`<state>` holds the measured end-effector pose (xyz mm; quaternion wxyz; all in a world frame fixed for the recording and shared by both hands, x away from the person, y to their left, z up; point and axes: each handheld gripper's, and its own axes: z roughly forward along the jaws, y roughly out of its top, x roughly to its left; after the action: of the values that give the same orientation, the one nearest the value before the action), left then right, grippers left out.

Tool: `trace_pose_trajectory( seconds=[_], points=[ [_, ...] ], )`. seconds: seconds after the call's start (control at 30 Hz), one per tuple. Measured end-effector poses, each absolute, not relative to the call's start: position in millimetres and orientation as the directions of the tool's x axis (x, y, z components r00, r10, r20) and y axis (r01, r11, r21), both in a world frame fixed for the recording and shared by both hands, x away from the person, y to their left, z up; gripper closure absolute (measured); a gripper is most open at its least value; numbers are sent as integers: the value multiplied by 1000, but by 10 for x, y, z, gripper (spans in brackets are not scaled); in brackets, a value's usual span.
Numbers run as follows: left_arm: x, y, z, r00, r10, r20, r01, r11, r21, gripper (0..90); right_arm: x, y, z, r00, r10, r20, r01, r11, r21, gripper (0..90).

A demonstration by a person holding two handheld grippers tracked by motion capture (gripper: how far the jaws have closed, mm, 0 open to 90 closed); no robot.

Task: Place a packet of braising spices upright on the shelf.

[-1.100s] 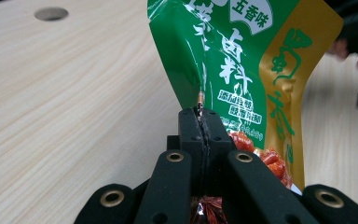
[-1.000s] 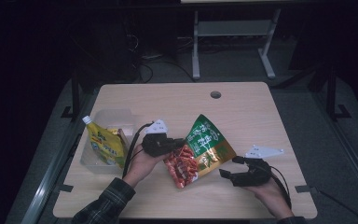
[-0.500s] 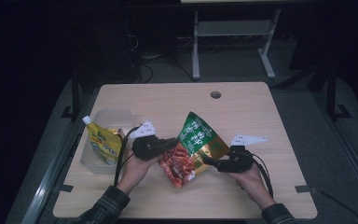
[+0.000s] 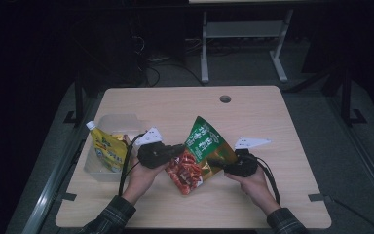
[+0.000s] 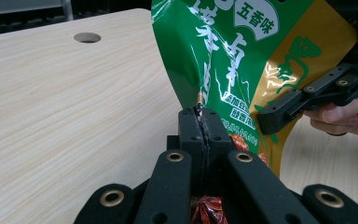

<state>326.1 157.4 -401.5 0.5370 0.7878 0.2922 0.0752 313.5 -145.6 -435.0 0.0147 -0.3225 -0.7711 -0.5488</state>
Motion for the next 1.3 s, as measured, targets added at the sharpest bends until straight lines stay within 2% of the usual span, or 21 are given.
trace_pose_trajectory(
  seconds=[0.13,0.2,0.3,0.43,0.53,0.83,1.3],
  points=[
    [3258,1575,-4007,823,539,-183,371,-263,891,881,3152,-1471,-4312,-800,474,369,504,195,841,892],
    [3266,1567,-4015,817,548,-179,377,-274,885,841,3162,-1495,-4281,-803,467,371,504,199,840,894],
    [3263,1534,-4038,807,573,-140,378,-319,869,740,3158,-1495,-4243,-816,470,337,484,236,843,896],
    [3264,1543,-4032,775,626,-85,378,-352,856,506,3156,-1489,-4176,-835,458,305,457,268,848,897],
    [3230,1579,-4021,777,625,-79,378,-363,852,392,3164,-1512,-4091,-846,457,275,430,279,859,897],
    [2999,1628,-4135,824,559,-93,387,-435,813,316,3280,-1531,-3905,-844,470,257,417,276,866,897],
    [2660,1725,-4338,861,504,-66,386,-563,731,183,3538,-1206,-3613,-851,475,227,405,317,857,898]
  ],
)
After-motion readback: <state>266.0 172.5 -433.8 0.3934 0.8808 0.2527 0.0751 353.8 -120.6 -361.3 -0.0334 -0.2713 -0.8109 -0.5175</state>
